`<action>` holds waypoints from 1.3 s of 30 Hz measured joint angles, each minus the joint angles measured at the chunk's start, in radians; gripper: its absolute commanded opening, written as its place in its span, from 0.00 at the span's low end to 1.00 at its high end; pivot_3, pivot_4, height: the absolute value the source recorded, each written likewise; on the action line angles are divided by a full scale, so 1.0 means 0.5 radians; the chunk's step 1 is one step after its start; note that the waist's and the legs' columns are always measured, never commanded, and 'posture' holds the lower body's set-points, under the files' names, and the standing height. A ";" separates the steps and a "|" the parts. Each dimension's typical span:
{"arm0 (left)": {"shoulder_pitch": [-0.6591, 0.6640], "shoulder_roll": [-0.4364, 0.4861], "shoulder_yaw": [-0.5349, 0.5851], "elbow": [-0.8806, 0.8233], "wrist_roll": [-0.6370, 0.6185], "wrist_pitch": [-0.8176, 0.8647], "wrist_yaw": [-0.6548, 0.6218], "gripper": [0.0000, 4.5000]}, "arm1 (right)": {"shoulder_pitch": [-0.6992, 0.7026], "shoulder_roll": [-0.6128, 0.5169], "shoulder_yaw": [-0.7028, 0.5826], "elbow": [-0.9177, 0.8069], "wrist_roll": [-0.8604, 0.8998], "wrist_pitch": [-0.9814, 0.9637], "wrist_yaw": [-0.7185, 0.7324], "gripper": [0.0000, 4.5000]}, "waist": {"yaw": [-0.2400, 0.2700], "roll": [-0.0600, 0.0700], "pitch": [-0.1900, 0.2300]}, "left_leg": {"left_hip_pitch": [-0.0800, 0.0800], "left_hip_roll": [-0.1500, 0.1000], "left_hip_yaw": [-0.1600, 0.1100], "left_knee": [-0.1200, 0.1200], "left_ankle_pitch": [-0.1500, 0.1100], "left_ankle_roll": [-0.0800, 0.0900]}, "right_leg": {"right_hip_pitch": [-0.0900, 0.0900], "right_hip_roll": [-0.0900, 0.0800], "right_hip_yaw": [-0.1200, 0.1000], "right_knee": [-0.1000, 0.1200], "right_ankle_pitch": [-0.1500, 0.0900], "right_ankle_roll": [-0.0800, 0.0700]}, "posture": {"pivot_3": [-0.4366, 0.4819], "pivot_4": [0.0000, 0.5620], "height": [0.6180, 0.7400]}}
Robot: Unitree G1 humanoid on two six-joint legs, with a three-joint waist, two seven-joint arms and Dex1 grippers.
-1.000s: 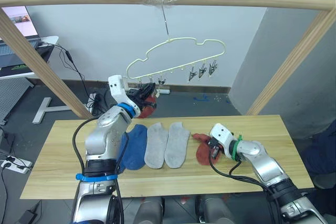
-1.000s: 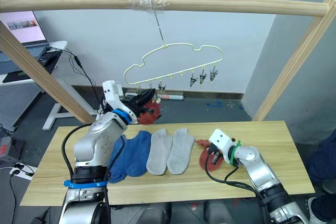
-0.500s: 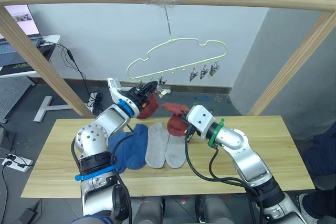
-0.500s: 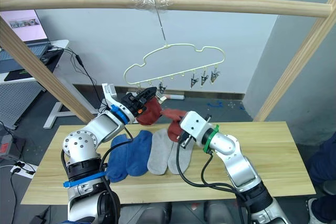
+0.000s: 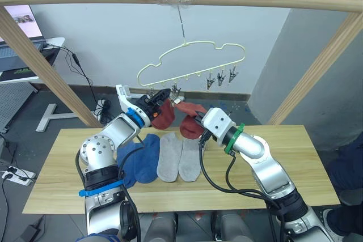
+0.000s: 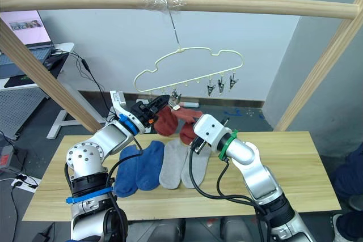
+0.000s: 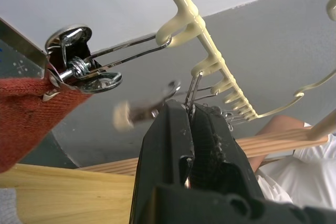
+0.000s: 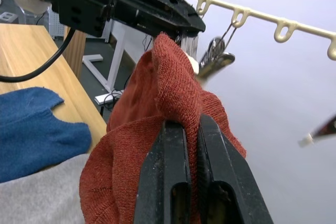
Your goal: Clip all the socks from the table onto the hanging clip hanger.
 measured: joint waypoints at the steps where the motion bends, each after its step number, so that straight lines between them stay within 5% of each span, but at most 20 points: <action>1: 0.000 0.000 -0.004 0.000 0.000 -0.005 0.001 0.00 | 0.000 0.006 0.002 0.000 -0.001 0.000 -0.005 0.02 | 0.000 0.000 0.000 | 0.000 0.000 0.000 0.000 0.000 0.000 | 0.000 0.000 0.000 0.000 0.000 0.000 | 0.59 0.35 1.00; 16: 0.034 0.022 -0.089 -0.032 -0.001 -0.079 -0.015 0.00 | -0.096 0.115 0.054 0.165 -0.013 -0.004 -0.044 0.02 | 0.001 -0.002 0.001 | -0.002 0.000 -0.001 -0.001 0.000 0.000 | -0.001 0.000 0.000 -0.002 0.000 0.000 | 0.60 0.34 1.00; 17: 0.046 0.027 -0.099 -0.052 0.011 -0.100 -0.023 0.15 | -0.096 0.125 0.055 0.175 -0.013 -0.004 -0.044 0.00 | 0.001 -0.002 0.001 | -0.002 0.000 0.000 -0.002 0.000 0.000 | -0.002 0.000 0.000 -0.002 0.000 0.000 | 0.60 0.34 1.00; 25: 0.101 0.074 -0.113 -0.057 0.014 -0.115 -0.043 0.67 | -0.114 0.147 0.055 0.179 0.005 -0.022 -0.030 0.00 | 0.007 -0.004 0.004 | -0.002 0.000 -0.002 -0.002 0.000 0.000 | -0.002 -0.001 -0.001 -0.002 0.000 0.000 | 0.61 0.34 1.00; 30: 0.181 0.210 -0.108 -0.083 0.034 -0.163 -0.065 0.67 | -0.119 0.188 0.056 0.221 0.090 -0.002 0.047 0.00 | 0.004 -0.005 0.005 | -0.002 0.001 -0.002 -0.003 -0.001 0.000 | -0.003 -0.001 0.000 -0.002 0.000 -0.001 | 0.61 0.34 1.00; 34: 0.251 0.423 -0.134 -0.161 0.114 -0.199 -0.180 0.67 | -0.129 0.425 -0.031 0.256 0.367 0.239 0.100 0.00 | 0.001 -0.007 0.014 | -0.003 0.002 -0.005 -0.005 -0.001 0.001 | -0.004 0.000 0.002 -0.001 0.000 -0.005 | 0.63 0.33 1.00; 39: 0.288 0.546 -0.214 -0.259 0.257 -0.292 -0.325 0.68 | -0.208 0.565 -0.167 0.325 0.680 0.530 0.150 0.30 | 0.038 -0.005 0.015 | -0.003 0.002 -0.005 -0.006 -0.003 0.004 | -0.004 -0.001 0.001 -0.003 0.000 -0.008 | 0.64 0.32 1.00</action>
